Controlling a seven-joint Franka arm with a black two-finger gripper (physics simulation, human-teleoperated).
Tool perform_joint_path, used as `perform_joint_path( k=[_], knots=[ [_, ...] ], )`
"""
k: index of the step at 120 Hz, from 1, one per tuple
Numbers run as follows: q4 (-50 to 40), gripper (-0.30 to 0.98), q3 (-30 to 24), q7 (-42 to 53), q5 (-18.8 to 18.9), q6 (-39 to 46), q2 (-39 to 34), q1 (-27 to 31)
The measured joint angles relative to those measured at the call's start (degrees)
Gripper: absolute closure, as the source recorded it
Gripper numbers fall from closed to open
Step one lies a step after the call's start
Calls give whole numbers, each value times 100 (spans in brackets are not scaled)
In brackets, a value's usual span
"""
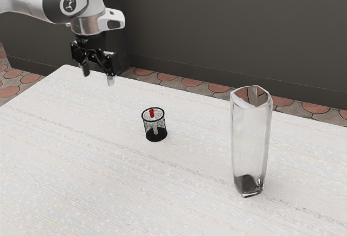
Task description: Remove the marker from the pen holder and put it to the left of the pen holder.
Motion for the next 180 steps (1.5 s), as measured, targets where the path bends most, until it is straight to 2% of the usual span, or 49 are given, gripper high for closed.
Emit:
perform_joint_path(
  k=[13,24,30,36,49,66,79,90,99,129,180],
  knots=[
    [337,0,-1,-25,31,48,185,-28],
    [1925,0,644,-50,34,101,1913,-748],
    [2786,0,852,-72,28,167,2880,-945],
    [3210,0,949,-114,8,311,3506,-1060],
    [3460,0,1012,-275,-188,644,4169,-1155],
    [4101,0,1161,-449,-357,1096,4944,-977],
    [4014,0,1256,-627,-642,1377,5004,-917],
    [3059,0,1268,-813,-820,1535,4513,-913],
    [2642,0,1269,-946,-890,1638,4277,-941],
    [2058,0,1264,-1253,-664,2091,3996,-1102],
    [1632,0,1261,-1566,-616,2389,3788,-1240]
  ],
)
